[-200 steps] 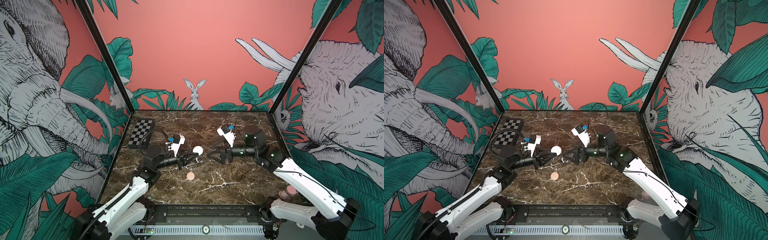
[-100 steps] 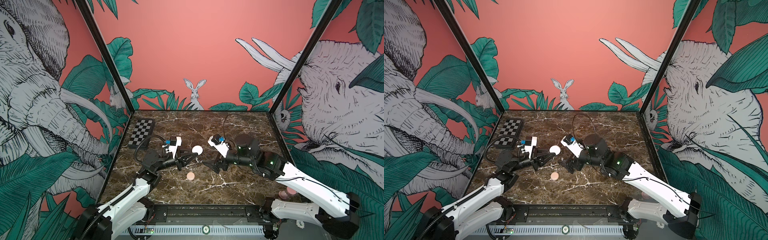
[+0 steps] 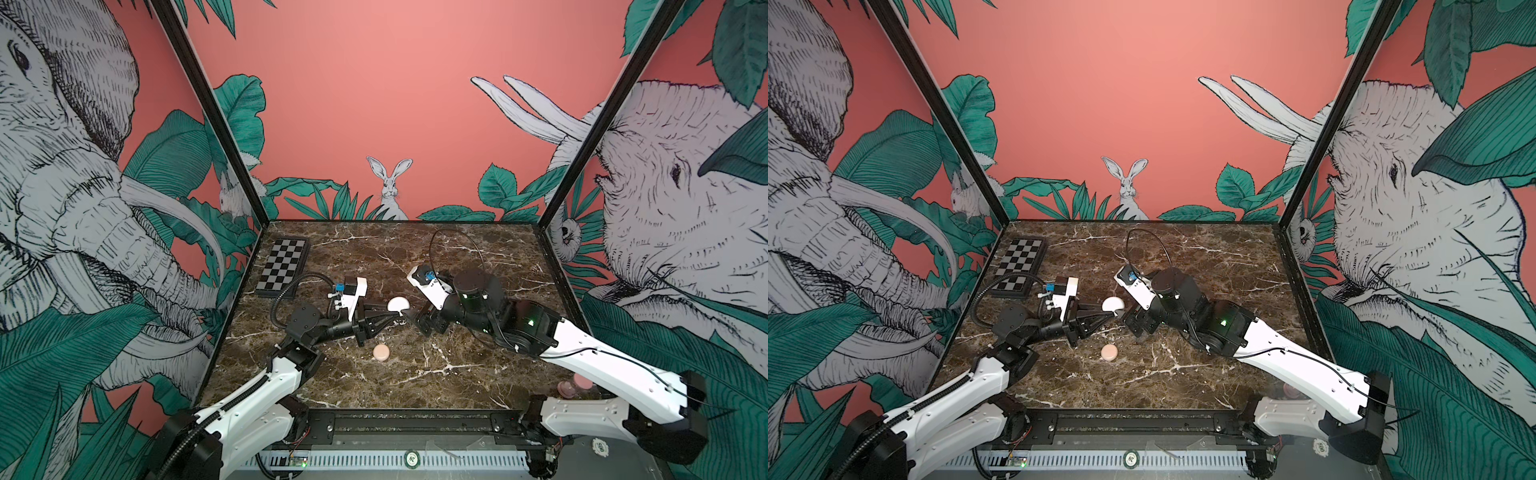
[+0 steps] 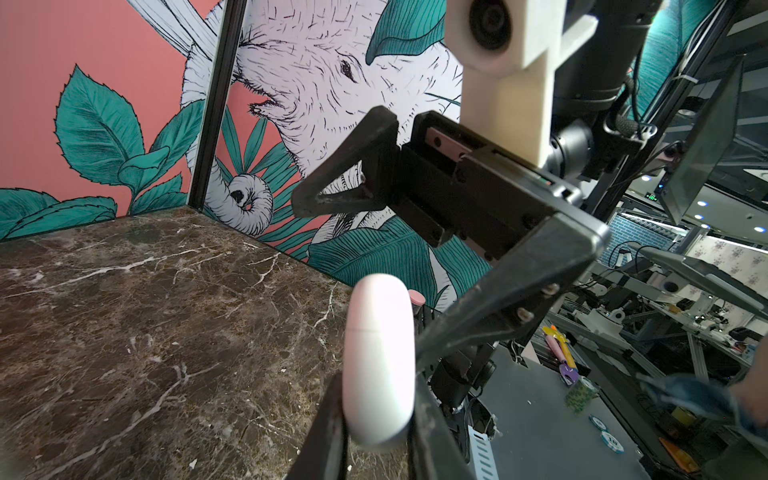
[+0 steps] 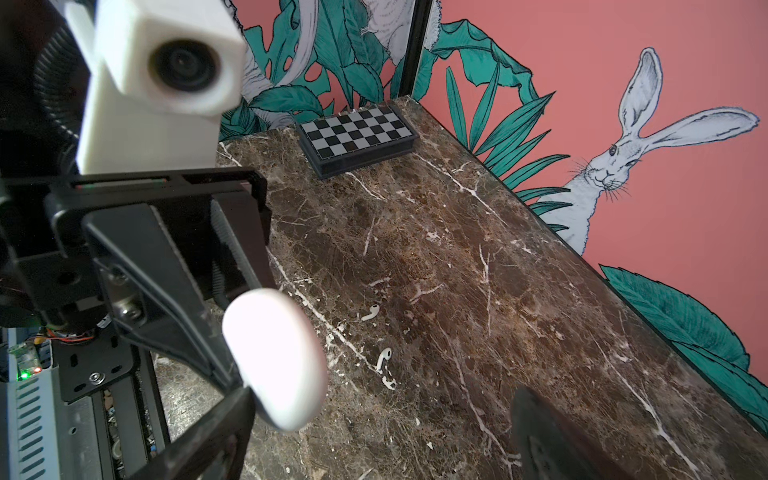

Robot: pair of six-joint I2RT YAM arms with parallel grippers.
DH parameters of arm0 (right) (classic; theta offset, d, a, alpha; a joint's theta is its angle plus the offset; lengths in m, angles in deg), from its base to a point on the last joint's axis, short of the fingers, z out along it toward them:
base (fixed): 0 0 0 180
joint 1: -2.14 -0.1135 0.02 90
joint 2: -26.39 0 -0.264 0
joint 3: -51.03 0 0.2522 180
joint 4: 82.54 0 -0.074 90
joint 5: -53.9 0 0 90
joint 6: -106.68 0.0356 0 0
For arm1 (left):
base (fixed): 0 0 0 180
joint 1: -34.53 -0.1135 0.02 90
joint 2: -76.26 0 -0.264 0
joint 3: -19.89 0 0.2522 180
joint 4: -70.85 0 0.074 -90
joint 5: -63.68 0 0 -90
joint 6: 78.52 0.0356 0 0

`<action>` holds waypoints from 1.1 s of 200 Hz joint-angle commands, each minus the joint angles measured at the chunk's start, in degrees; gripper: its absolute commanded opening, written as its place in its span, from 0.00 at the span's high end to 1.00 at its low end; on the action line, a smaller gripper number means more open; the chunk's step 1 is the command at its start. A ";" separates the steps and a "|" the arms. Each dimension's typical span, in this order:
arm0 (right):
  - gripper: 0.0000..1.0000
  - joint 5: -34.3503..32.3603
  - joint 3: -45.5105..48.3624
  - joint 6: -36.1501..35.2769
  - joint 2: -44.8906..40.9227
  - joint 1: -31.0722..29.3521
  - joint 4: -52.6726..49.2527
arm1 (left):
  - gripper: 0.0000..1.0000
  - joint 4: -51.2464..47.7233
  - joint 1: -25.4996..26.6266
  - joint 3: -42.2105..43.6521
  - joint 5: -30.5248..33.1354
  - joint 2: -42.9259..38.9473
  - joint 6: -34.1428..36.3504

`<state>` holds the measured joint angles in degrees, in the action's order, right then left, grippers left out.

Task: Insert the wireless bluetooth earbuds into the charging case
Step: 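Hold the case with the left gripper and pull its lid open with the right gripper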

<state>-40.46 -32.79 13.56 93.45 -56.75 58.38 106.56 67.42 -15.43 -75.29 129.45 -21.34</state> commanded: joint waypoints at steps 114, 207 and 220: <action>0.04 -8.67 -2.27 -0.34 -0.71 -0.27 0.98 | 1.00 -2.18 2.00 -0.33 -2.63 -1.35 3.37; 0.03 -10.91 -2.19 -0.30 -1.57 -0.26 1.41 | 1.00 -3.05 2.40 -0.50 -3.30 -1.82 4.43; 0.04 -10.89 -2.22 -0.19 -1.60 -0.26 1.55 | 1.00 -3.05 2.52 -0.47 -3.21 -1.91 4.51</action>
<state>-46.65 -32.86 13.41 92.71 -57.49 56.98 102.91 68.64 -15.43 -74.29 129.39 -18.17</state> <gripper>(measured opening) 0.965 0.220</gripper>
